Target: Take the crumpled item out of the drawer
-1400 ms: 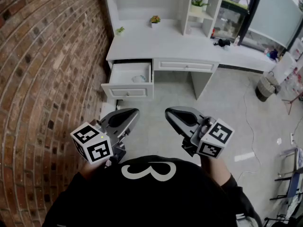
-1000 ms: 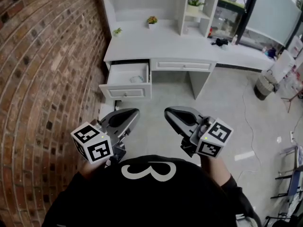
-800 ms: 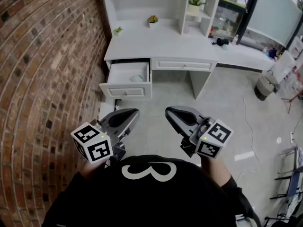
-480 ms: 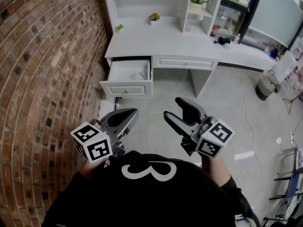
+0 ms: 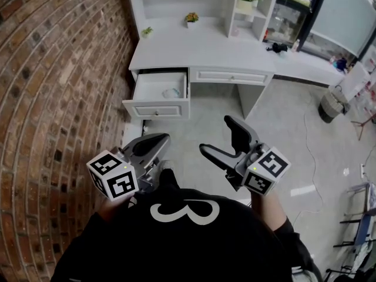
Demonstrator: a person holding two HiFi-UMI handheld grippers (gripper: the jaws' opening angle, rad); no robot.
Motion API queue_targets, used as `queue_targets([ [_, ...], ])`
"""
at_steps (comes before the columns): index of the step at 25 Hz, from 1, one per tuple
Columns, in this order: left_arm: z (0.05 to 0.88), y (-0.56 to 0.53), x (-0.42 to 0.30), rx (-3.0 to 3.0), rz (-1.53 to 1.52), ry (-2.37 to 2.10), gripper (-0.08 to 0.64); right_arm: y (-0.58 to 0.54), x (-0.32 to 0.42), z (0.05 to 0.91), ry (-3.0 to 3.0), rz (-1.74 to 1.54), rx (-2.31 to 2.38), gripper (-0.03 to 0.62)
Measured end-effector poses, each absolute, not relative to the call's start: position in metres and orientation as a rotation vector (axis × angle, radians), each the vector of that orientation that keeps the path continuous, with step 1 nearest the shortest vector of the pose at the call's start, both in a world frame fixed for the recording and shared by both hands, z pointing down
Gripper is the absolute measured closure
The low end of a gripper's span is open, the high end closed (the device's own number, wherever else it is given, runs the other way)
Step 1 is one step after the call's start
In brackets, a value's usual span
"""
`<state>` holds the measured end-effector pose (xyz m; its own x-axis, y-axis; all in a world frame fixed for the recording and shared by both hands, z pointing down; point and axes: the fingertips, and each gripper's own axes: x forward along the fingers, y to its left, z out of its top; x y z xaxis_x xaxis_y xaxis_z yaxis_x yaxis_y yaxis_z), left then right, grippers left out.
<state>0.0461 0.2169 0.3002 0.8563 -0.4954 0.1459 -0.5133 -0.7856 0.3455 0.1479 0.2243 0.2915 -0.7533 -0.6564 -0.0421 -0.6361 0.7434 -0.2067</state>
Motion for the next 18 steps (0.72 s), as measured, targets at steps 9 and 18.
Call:
queue_targets([
  [9,0.316,0.165,0.041,2.630,0.072,-0.743,0.557,0.170,0.142,0.312,2.832,-0.339,-1.077,0.115],
  [18,0.340,0.076,0.018,2.554,0.103,-0.755,0.557,0.086,0.121,0.338,2.876,-0.464,-1.097,0.115],
])
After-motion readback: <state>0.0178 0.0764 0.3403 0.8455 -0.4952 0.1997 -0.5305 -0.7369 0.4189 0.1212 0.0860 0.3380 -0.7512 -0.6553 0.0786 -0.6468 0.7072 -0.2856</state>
